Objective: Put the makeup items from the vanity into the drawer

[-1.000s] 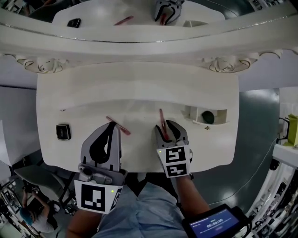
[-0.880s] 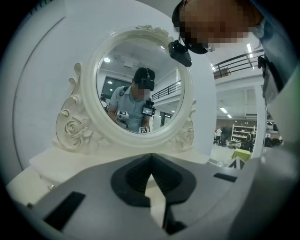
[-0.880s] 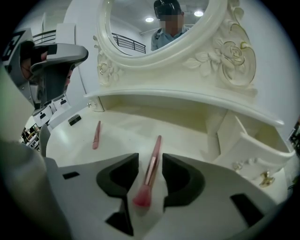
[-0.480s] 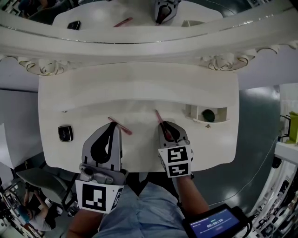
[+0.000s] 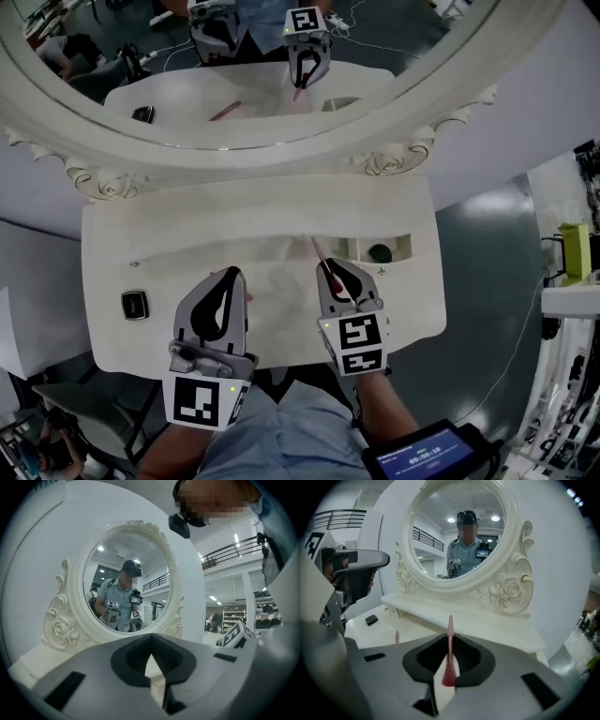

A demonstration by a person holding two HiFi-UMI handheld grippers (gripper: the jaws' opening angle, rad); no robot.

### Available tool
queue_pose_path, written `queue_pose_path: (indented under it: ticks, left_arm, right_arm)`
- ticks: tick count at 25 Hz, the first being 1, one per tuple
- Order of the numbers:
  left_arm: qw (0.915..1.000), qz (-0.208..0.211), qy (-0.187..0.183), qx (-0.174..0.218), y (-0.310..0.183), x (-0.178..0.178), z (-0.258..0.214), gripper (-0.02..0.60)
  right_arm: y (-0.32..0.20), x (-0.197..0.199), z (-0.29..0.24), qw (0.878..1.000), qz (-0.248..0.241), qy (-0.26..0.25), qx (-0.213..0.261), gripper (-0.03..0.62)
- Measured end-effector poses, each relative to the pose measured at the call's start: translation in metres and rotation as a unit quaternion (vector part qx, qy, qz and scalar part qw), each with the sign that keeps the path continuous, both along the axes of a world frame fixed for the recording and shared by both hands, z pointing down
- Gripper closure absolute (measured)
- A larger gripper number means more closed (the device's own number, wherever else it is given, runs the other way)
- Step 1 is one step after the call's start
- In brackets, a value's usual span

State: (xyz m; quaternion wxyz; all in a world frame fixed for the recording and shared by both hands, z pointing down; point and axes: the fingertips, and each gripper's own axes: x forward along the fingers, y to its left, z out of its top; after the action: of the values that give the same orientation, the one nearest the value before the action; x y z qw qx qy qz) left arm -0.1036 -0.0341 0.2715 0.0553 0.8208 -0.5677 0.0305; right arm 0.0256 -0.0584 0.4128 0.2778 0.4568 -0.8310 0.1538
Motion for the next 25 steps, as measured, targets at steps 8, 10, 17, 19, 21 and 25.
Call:
queue_pose_path:
  ticks: [8, 10, 17, 19, 21, 25]
  left_arm:
    - [0.9996, 0.008, 0.000, 0.026, -0.007, 0.035, -0.011, 0.583]
    - [0.9996, 0.004, -0.001, 0.029, -0.011, 0.050, -0.012, 0.583]
    - [0.9995, -0.004, -0.002, 0.031, -0.018, 0.112, -0.011, 0.583]
    - [0.9996, -0.010, -0.001, 0.027, -0.019, 0.127, -0.009, 0.583]
    - [0.9997, -0.018, 0.003, 0.017, -0.021, 0.140, -0.005, 0.583]
    - [0.9990, -0.037, 0.024, -0.009, -0.026, 0.162, 0.006, 0.583]
  right_arm:
    - [-0.015, 0.054, -0.021, 1.000, 0.012, 0.006, 0.028, 0.553]
    - [-0.019, 0.070, -0.019, 1.000, 0.005, 0.008, 0.028, 0.553]
    - [-0.021, 0.111, -0.008, 0.998, -0.065, 0.020, 0.019, 0.553]
    - [-0.022, 0.122, -0.005, 0.996, -0.087, 0.019, 0.018, 0.552]
    - [-0.022, 0.131, -0.001, 0.994, -0.110, 0.021, 0.010, 0.553]
    - [-0.021, 0.146, 0.015, 0.987, -0.155, 0.039, -0.019, 0.551]
